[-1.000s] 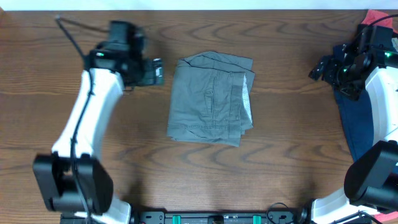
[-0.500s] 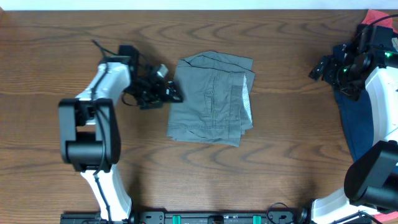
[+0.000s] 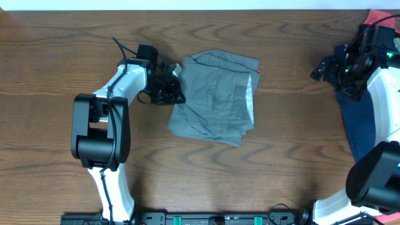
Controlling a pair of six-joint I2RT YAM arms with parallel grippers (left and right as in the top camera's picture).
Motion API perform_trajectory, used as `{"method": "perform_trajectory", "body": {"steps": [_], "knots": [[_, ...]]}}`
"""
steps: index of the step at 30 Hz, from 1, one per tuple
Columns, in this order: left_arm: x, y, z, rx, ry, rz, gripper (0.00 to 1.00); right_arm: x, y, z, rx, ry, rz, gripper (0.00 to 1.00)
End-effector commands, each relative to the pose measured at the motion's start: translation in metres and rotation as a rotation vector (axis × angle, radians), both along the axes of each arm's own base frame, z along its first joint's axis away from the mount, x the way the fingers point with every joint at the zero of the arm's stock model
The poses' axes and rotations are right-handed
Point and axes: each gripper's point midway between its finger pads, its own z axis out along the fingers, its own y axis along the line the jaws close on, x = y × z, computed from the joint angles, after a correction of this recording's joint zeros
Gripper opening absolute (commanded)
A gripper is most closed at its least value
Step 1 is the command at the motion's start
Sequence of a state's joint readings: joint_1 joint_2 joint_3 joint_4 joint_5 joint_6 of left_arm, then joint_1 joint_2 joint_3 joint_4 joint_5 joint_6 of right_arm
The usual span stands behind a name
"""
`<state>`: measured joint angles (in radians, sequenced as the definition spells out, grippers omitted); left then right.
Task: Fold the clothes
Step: 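Grasp the folded grey shorts with the left gripper and carry to top-left corner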
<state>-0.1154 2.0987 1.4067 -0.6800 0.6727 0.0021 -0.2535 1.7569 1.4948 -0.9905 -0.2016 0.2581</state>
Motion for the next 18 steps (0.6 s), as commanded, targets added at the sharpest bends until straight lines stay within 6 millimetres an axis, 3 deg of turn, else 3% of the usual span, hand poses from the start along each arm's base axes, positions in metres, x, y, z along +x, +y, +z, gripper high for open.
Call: {"method": "perform_trajectory", "body": {"steps": [1, 5, 9, 14, 17, 18], "knots": [[0.018, 0.045, -0.014, 0.088, 0.046, 0.209, 0.06, 0.000, -0.001, 0.000, -0.008, -0.002, 0.009, 0.99], [0.044, 0.113, -0.014, 0.096, 0.054, 0.486, 0.06, 0.000, -0.001, 0.001, -0.008, -0.002, 0.008, 0.99], [0.053, 0.209, -0.011, 0.061, 0.086, 0.822, 0.06, 0.000, 0.001, 0.001, -0.007, -0.002, 0.014, 0.99], [0.020, 0.329, -0.011, -0.002, 0.172, 1.240, 0.06, 0.000, 0.000, 0.001, -0.008, -0.002, 0.013, 0.99], [-0.009, 0.382, -0.011, -0.045, 0.210, 1.433, 0.07, 0.000, 0.000, 0.001, -0.007, -0.002, 0.012, 0.99], [-0.018, 0.396, -0.010, -0.064, 0.220, 1.486, 0.14, 0.000, 0.000, 0.001, -0.007, -0.002, 0.012, 0.99]]}}
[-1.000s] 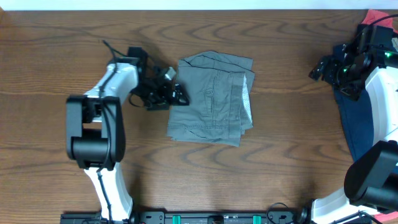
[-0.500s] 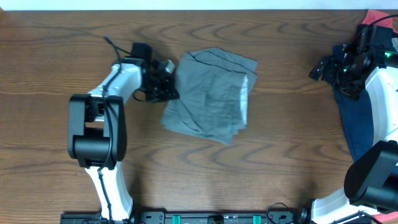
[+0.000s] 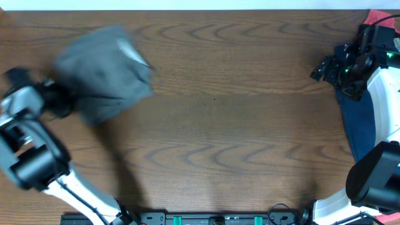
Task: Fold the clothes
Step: 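Grasp the folded grey shorts with the left gripper and carry to top-left corner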
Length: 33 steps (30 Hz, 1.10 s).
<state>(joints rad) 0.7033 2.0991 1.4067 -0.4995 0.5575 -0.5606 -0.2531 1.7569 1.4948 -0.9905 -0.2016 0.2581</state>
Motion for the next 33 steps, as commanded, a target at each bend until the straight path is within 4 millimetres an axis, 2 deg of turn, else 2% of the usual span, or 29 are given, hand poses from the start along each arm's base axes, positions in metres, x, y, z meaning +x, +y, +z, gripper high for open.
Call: {"method": "perform_trajectory", "body": {"steps": [1, 5, 10, 13, 19, 21, 24, 26, 29, 33], "knots": [[-0.029, 0.038, -0.007, -0.089, 0.046, 0.232, 0.16, 0.000, 0.000, 0.000, -0.008, -0.002, 0.012, 0.99], [-0.039, 0.052, -0.001, -0.139, 0.003, 0.276, 0.17, 0.000, 0.000, 0.001, -0.008, -0.002, 0.012, 0.99], [-0.030, 0.039, -0.002, -0.111, -0.002, 0.199, 0.16, 0.000, 0.000, 0.001, -0.008, -0.002, 0.012, 0.99], [-0.014, 0.026, 0.000, -0.096, -0.018, 0.151, 0.10, 0.000, 0.000, 0.001, -0.008, -0.002, 0.012, 0.99], [0.034, -0.006, 0.003, -0.016, -0.108, 0.013, 0.10, 0.000, 0.000, 0.000, -0.008, -0.002, 0.012, 0.99], [0.047, -0.017, -0.001, -0.002, -0.130, -0.024, 0.07, 0.000, 0.000, 0.001, -0.008, -0.002, 0.012, 0.99], [0.055, -0.035, -0.015, -0.005, -0.123, -0.085, 0.06, 0.000, 0.000, 0.001, -0.007, -0.002, 0.012, 0.99], [0.052, -0.048, -0.026, 0.004, -0.104, -0.163, 0.06, 0.000, 0.000, 0.001, -0.008, -0.002, 0.012, 0.99], [0.028, -0.060, -0.040, 0.030, -0.027, -0.296, 0.06, 0.000, 0.000, 0.000, -0.008, -0.002, 0.012, 0.99], [-0.018, -0.041, -0.056, 0.056, 0.161, -0.275, 0.06, 0.000, 0.000, 0.001, -0.007, -0.002, 0.012, 0.99]]}}
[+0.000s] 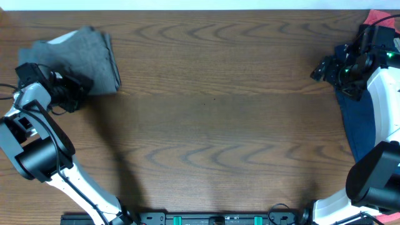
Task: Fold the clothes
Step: 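Grasp the folded grey shorts with the left gripper and carry to top-left corner, then lower the folded shorts at the top-left corner and release the left gripper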
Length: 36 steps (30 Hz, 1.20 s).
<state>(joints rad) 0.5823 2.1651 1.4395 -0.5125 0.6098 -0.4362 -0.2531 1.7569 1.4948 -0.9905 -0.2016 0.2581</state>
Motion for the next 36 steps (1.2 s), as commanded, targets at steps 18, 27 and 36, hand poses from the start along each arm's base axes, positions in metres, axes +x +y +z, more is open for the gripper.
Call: {"method": "perform_trajectory", "body": {"steps": [18, 27, 36], "knots": [[-0.069, 0.070, -0.041, 0.030, 0.208, 0.254, 0.06, 0.000, 0.000, 0.001, -0.008, -0.002, 0.012, 0.99], [0.018, 0.043, -0.030, 0.147, -0.025, 0.155, 0.06, 0.000, 0.000, 0.001, -0.008, -0.002, 0.012, 0.99], [0.078, 0.036, -0.009, 0.267, -0.255, 0.096, 0.06, 0.000, 0.000, 0.000, -0.008, -0.002, 0.012, 0.99]]}}
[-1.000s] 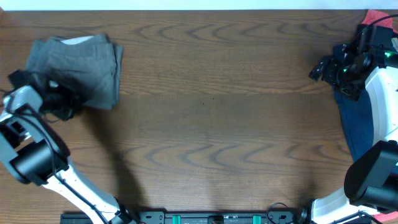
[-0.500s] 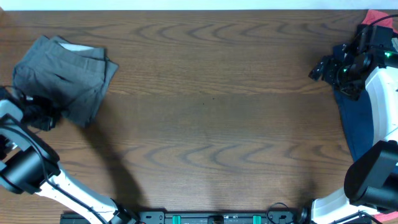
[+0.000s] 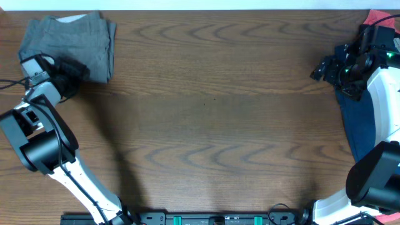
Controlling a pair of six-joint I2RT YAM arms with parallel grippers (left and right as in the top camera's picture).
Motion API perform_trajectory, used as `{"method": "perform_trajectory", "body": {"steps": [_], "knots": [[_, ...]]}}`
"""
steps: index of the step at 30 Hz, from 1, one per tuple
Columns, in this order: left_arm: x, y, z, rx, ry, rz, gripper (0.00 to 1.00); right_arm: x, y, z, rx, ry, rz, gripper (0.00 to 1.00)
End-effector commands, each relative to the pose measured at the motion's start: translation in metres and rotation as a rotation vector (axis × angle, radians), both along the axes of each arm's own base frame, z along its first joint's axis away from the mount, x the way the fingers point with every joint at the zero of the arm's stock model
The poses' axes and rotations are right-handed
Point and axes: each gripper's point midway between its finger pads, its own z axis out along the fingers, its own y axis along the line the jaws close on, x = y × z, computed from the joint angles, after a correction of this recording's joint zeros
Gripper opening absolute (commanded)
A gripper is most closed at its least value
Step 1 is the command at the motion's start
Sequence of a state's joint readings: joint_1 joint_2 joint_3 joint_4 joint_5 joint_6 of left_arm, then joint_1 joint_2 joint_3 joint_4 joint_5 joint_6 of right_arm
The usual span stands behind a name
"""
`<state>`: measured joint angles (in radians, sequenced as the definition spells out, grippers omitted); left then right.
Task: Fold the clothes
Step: 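Lower the folded shorts at the top-left corner and release the left gripper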
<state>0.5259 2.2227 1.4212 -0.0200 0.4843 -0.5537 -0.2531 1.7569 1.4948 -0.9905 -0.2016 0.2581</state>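
A folded grey garment (image 3: 69, 39) lies at the table's far left corner in the overhead view. My left gripper (image 3: 80, 70) sits at its near edge, fingers over the cloth and apparently shut on it. My right gripper (image 3: 320, 67) hovers at the far right, beside the upper end of a dark blue garment (image 3: 356, 122); its fingers are too dark and small to tell whether they are apart.
A bit of red cloth (image 3: 380, 16) shows at the far right corner behind the right arm. The dark blue garment runs down the right edge of the wooden table (image 3: 212, 125). The arm bases stand at the front edge.
The grey garment and my left gripper have shifted farther toward the back left corner. The right arm has not moved.
The folded grey garment lay mid-table with my left gripper at its left edge. Then it was blurred at the left side with the arm swung out. Then it rested near the left edge, and now in the far left corner. The right arm stayed put.
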Motion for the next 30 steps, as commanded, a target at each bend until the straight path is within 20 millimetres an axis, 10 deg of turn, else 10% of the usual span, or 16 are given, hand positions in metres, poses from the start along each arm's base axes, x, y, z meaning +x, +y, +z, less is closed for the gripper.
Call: {"method": "perform_trajectory", "body": {"steps": [1, 18, 30], "knots": [[0.005, -0.002, -0.012, 0.032, -0.007, 0.005, 0.06, 0.000, 0.000, 0.000, -0.008, -0.002, 0.012, 0.99], [0.023, -0.055, -0.010, 0.069, -0.024, -0.176, 0.06, 0.000, 0.000, 0.001, -0.008, -0.002, 0.012, 0.99], [-0.041, 0.006, -0.042, 0.134, 0.198, -0.117, 0.06, 0.000, 0.000, 0.001, -0.008, -0.002, 0.012, 0.99]]}}
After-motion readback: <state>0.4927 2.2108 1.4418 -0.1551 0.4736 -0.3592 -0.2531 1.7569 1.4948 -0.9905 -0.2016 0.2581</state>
